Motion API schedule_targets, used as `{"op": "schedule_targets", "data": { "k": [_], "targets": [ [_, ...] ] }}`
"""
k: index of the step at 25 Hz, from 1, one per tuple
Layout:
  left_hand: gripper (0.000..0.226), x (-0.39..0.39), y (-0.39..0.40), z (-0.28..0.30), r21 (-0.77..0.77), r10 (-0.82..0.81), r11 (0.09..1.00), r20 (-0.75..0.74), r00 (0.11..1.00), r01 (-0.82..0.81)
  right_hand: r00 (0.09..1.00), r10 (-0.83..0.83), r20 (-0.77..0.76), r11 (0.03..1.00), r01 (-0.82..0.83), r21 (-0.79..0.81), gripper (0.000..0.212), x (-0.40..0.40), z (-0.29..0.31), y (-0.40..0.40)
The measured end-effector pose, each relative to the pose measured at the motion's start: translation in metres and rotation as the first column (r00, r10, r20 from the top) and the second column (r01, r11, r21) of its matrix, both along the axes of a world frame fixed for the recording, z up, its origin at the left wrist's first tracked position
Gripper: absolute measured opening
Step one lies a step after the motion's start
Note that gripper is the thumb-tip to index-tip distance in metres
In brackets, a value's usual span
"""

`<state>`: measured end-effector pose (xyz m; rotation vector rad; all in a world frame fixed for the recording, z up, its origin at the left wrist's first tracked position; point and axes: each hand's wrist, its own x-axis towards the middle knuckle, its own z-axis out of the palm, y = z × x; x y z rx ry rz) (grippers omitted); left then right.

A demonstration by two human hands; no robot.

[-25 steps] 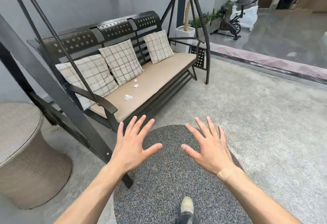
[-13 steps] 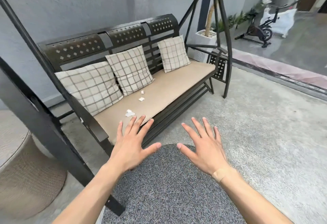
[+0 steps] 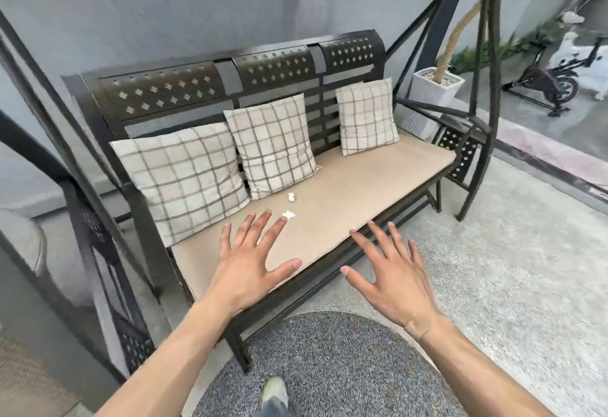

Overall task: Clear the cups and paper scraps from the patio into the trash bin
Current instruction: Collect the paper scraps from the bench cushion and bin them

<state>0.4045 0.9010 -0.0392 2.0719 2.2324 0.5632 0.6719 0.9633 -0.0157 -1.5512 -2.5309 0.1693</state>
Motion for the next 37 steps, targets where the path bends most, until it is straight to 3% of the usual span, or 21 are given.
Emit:
{"op": "schedule_targets", "data": {
  "k": [9, 18, 25, 30, 37],
  "targets": [
    [0.075, -0.112, 0.124, -0.019, -0.08, 0.128, 0.989, 0.012, 0.992, -0.127, 0.995, 0.09, -0.031, 0.994, -0.092, -0.059, 0.072, -0.106, -0.012, 0.142],
    [0.074, -0.153, 0.204, -0.052, -0.124, 0.374, 0.921, 0.021, 0.927, -0.368, 0.945, 0.316, -0.086, 0.94, -0.324, -0.107, 0.068, -0.186, -0.049, 0.292],
    [0.077, -0.14, 0.273, -0.08, -0.239, 0.574, 0.798, 0.016, 0.819, -0.554, 0.874, 0.482, -0.063, 0.854, -0.484, -0.192, 0.063, -0.207, -0.075, 0.421],
    [0.079, -0.128, 0.282, -0.111, -0.352, 0.672, 0.694, 0.005, 0.741, -0.628, 0.824, 0.567, -0.013, 0.79, -0.548, -0.276, 0.06, -0.216, -0.118, 0.47],
    [0.085, -0.116, 0.249, -0.179, -0.611, 0.731, 0.521, -0.04, 0.681, -0.596, 0.848, 0.519, 0.106, 0.767, -0.408, -0.495, 0.056, -0.218, -0.204, 0.479]
  ]
}}
